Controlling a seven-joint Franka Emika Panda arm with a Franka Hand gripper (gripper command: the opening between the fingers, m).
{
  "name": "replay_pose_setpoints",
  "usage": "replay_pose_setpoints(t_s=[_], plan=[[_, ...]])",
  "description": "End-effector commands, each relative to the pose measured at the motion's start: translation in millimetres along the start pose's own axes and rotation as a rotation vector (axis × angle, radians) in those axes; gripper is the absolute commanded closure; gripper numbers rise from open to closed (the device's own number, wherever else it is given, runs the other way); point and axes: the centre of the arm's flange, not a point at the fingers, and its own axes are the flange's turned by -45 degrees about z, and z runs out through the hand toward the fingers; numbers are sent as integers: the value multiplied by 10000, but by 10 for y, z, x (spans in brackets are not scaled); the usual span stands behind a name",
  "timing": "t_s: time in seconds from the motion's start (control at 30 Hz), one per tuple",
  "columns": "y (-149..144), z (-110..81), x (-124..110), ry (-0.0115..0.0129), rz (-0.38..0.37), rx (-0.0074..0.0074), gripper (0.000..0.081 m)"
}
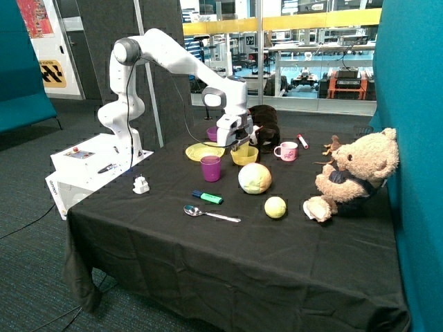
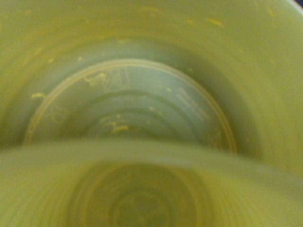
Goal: Match the cups with the appropriate bowls
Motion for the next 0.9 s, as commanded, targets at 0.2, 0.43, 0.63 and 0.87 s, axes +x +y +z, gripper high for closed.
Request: replay_pose_setpoints(t_s=[0.2, 0.43, 0.63, 0.87], plan=[[79, -66, -71, -8, 33, 11, 166], [88, -158, -51, -8, -36, 11, 166], [76, -242, -30, -8, -124, 11, 168], [48, -405, -54, -8, -279, 11, 185]])
